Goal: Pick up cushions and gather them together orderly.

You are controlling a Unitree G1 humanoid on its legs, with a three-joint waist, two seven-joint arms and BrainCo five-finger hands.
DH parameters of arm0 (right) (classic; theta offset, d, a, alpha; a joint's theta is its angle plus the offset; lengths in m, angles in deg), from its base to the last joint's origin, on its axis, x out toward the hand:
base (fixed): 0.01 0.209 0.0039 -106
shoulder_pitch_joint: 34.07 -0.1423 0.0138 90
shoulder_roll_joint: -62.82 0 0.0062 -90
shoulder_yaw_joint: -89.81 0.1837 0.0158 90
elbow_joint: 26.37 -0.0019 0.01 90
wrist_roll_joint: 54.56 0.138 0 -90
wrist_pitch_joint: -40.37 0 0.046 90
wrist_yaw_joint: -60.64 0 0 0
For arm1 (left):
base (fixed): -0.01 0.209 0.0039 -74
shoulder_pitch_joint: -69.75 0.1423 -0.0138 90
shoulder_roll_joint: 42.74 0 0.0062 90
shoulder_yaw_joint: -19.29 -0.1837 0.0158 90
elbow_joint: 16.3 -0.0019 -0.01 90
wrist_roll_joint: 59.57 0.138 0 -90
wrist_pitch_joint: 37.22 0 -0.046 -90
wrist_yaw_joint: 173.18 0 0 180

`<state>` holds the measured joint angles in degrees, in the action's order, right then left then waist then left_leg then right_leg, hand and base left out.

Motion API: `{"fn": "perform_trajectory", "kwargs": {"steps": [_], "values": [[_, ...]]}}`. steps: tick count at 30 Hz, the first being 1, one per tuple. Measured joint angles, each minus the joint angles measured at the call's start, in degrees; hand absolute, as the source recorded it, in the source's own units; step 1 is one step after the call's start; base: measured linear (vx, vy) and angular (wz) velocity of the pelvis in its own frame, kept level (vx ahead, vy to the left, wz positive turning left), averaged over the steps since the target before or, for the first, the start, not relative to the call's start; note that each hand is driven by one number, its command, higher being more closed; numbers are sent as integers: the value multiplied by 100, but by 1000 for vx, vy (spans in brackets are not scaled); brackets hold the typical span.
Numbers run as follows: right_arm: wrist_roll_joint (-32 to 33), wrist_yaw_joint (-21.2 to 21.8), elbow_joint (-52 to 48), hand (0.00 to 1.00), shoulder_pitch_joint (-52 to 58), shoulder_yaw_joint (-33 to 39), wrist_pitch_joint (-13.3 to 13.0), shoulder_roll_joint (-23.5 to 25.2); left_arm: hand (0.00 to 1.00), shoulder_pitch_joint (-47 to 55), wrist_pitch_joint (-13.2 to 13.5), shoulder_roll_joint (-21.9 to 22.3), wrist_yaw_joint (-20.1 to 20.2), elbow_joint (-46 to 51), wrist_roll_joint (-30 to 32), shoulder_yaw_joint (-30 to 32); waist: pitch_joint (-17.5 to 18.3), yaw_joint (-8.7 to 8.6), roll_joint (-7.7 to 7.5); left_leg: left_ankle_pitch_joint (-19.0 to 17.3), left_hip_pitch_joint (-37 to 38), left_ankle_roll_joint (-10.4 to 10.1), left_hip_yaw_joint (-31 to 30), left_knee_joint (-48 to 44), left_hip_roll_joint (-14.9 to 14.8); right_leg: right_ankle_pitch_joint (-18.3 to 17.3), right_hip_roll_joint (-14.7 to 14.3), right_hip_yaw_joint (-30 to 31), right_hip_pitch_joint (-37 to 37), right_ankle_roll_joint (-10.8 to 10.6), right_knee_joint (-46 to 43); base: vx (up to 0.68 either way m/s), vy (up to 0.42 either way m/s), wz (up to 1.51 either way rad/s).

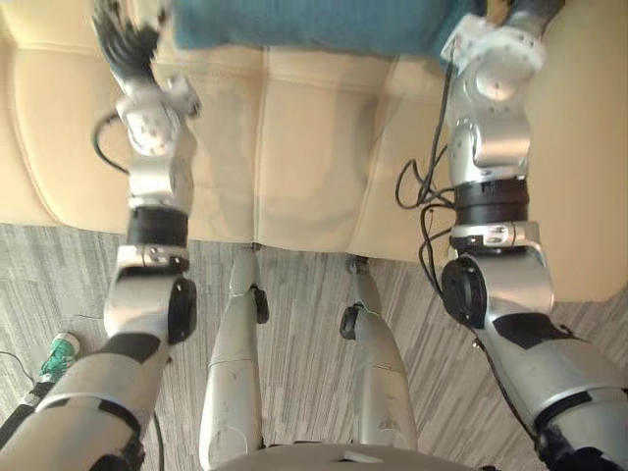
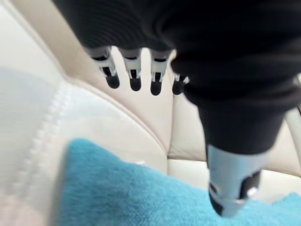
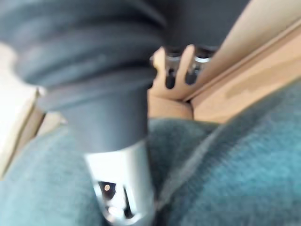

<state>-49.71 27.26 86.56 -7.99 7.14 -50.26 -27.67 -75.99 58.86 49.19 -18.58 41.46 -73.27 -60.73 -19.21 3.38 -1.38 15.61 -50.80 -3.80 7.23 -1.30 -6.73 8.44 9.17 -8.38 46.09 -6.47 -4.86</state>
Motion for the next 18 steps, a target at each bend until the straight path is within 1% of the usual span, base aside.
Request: {"fn": "perform_trajectory", "kwargs": {"steps": [1,2,4,5,6,7,8,9,10,11,12,13,14,15,16,17,18], "values": [[-2,57,-110,0,195,5,1,-21,0,105,2,-12,14,36,1,1,1,6,0,0,117,0,3,3,-12,-41,-4,-5,-80,9,-57,46,-42,-9],[-5,129,-556,0,663,12,-39,-106,0,332,7,-74,70,291,4,1,2,7,1,-1,321,0,19,10,-54,-66,-44,-8,-231,20,-117,34,-55,-15],[-21,280,-1308,0,1340,65,-99,-406,0,660,37,-261,97,791,37,6,3,-11,1,-1,558,0,53,72,-101,-116,-105,-8,-370,41,-192,11,-63,-20],[-44,350,-1754,0,1875,280,-200,-570,0,966,88,-389,144,1139,55,12,6,-54,-2,-3,717,-2,53,166,-109,-247,-116,-14,-455,35,-230,-15,-59,-12],[-59,368,-1897,0,2101,384,-226,-622,0,1112,100,-435,180,1279,59,21,6,-61,-2,-10,786,-10,56,209,-117,-303,-127,-14,-489,36,-251,-28,-72,-9],[-63,454,-2117,0,2555,564,-267,-671,0,1395,118,-495,211,1545,112,41,6,-69,-2,-26,915,-30,56,285,-140,-391,-150,-12,-553,37,-289,-40,-64,-17],[-66,484,-2359,0,3211,733,-282,-625,0,1899,142,-502,230,1888,165,139,6,-81,-2,-53,1151,-62,51,397,-189,-468,-193,-15,-646,72,-421,-34,-51,-15],[-67,503,-2440,0,3453,761,-283,-603,0,2072,143,-487,231,1972,165,158,6,-86,-2,-53,1247,-64,49,448,-193,-508,-196,-14,-690,78,-486,-27,-41,-4],[-77,619,-2670,0,4129,802,-289,-496,0,2651,146,-415,264,2180,165,193,7,-129,-1,-59,1531,-79,37,523,-188,-669,-181,-20,-852,111,-682,-1,-17,9],[-83,694,-2828,0,4476,837,-290,-386,0,2952,146,-325,303,2296,165,232,8,-140,-1,-74,1705,-98,33,555,-180,-789,-163,-21,-967,162,-787,5,-22,16],[-92,742,-3098,0,4955,855,-299,-199,0,3471,146,-144,344,2470,165,312,23,-145,2,-129,1932,-144,30,556,-164,-921,-136,-19,-1121,166,-945,21,-26,15],[-161,837,-3278,0,5324,850,-323,-36,0,3888,154,26,373,2569,165,381,43,-147,0,-202,2121,-143,32,555,-149,-1018,-112,-17,-1261,171,-1056,24,-46,16],[-320,1018,-3391,0,5792,804,-394,188,0,4526,151,274,462,2618,166,448,128,-143,-6,-276,2362,-174,41,549,-127,-1150,-73,-14,-1440,181,-1158,35,-59,12],[-332,1150,-3386,0,6086,734,-415,345,0,4969,132,470,511,2618,165,478,264,-139,-7,-310,2491,-178,49,550,-118,-1210,-55,-13,-1537,171,-1200,43,-52,6],[-373,1226,-3367,0,6246,680,-416,432,0,5194,121,578,560,2616,166,498,324,-135,-8,-329,2566,-187,54,549,-115,-1230,-52,-12,-1610,174,-1204,71,-48,-1],[-477,1394,-3291,0,6576,511,-416,645,0,5660,101,804,669,2582,166,504,408,-127,-7,-390,2821,-197,67,543,-112,-1280,-46,-7,-1848,177,-1196,74,-40,-4],[-524,1567,-3228,0,6794,402,-417,802,0,5918,73,941,812,2507,170,494,478,-116,-3,-442,3017,-199,77,545,-109,-1315,-43,-4,-2033,171,-1177,89,-47,-7]]}}
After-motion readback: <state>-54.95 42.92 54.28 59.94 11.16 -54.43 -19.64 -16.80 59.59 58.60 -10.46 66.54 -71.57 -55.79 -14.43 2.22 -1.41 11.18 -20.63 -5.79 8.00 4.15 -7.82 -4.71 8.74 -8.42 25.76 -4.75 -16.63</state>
